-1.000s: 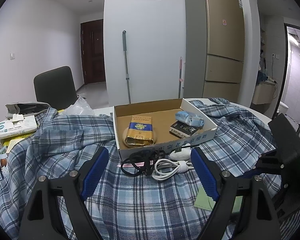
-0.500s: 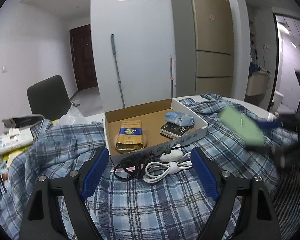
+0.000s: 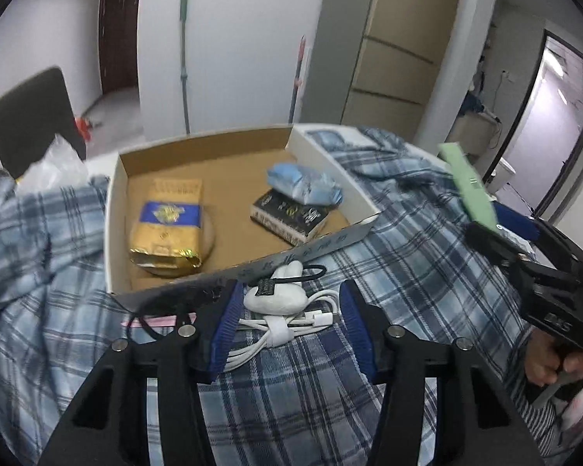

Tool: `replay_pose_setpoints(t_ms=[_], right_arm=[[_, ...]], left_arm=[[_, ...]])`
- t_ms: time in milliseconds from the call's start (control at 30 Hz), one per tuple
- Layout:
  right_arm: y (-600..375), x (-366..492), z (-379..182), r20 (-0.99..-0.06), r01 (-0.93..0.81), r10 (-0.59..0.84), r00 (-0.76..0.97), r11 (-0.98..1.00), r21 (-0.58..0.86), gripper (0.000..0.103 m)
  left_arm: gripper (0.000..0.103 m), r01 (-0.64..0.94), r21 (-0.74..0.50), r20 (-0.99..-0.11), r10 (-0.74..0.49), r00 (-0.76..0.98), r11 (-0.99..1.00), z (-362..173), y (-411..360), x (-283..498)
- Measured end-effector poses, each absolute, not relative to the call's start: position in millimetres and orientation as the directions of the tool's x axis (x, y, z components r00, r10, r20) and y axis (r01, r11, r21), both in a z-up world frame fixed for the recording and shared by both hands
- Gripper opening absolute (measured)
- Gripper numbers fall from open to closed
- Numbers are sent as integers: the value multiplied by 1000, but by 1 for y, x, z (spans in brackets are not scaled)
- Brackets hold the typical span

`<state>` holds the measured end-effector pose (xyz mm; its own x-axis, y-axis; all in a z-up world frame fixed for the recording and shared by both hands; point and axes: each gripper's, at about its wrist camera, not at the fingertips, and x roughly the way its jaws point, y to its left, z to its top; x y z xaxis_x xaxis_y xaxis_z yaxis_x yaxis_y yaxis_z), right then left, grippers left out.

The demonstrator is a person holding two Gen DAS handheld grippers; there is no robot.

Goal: Organize soft objects
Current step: 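Carry the green pouch toward the box while the left gripper grasps the white figure with cable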

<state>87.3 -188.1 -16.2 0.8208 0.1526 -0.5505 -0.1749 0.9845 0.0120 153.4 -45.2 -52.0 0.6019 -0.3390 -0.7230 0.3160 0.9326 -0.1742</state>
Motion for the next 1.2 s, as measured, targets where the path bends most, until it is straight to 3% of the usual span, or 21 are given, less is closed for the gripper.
replay_pose_setpoints(t_ms=[300,433,567,767,1200], right_arm=[[-180,85,-21,-549,-212,168,819,977,-17,68],[-181,86,-22,-554,-216,174,814,976,-11,68],[-181,86,-22,-554,-217,173,814,976,-13,68],[-178,84,-22,-551,-224,174,816,974,-25,68],[-170,70,-5,-490,-218,148,859,972,-88,68]], left_arm=[[54,283,-241,-772,-361,523,928,-71,-48,179],[53,269,-211,-798,-325,508,940,-80,-55,187],[33,262,-172,-805,-289,519,950,-84,-57,189],[25,289,-157,-768,-301,566,944,-72,-50,176],[25,305,-132,-593,-321,738,943,1,-32,109]])
